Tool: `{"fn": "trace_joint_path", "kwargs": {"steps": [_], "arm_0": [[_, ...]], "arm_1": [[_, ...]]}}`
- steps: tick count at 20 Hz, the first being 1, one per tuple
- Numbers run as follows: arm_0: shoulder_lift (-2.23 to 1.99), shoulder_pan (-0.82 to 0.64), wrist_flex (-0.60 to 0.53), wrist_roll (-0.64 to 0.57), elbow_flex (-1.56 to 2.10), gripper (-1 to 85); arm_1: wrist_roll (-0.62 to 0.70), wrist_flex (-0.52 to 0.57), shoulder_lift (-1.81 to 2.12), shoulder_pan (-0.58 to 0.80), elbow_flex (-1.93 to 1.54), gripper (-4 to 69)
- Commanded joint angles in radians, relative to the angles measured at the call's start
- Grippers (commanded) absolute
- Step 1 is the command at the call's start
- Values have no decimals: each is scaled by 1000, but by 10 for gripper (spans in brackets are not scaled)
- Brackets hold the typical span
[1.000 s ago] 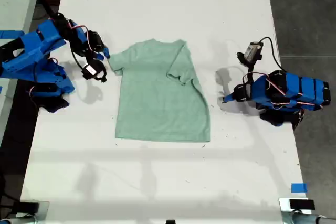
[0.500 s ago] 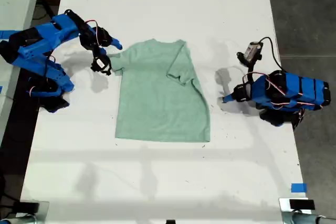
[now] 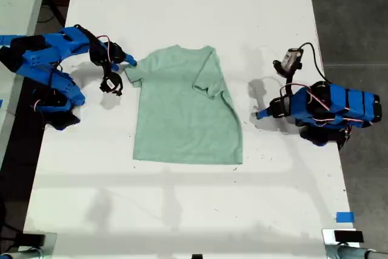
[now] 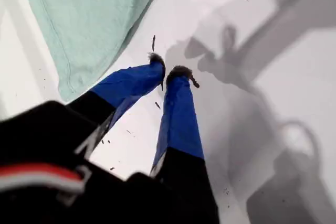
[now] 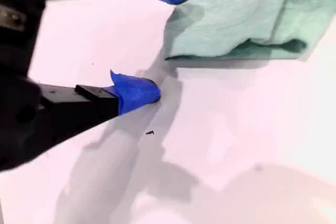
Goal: Fold t shirt
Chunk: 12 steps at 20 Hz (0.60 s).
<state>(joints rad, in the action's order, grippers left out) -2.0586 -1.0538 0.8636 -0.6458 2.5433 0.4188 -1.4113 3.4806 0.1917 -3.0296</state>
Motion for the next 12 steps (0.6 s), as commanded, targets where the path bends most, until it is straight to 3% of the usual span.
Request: {"fn": "trace_joint_path", "kwargs": {"steps": [1,11,12], "arm_0": [[-5,40,-51,29,14,255],[78,103,-91,86,-37,187],[106,103,-83,94,-52,212]], "arm_1": [[12,21,17,-2,-54,52],[12,20,17,-3,-54,52],[12,20,17,-3,-54,52]]}}
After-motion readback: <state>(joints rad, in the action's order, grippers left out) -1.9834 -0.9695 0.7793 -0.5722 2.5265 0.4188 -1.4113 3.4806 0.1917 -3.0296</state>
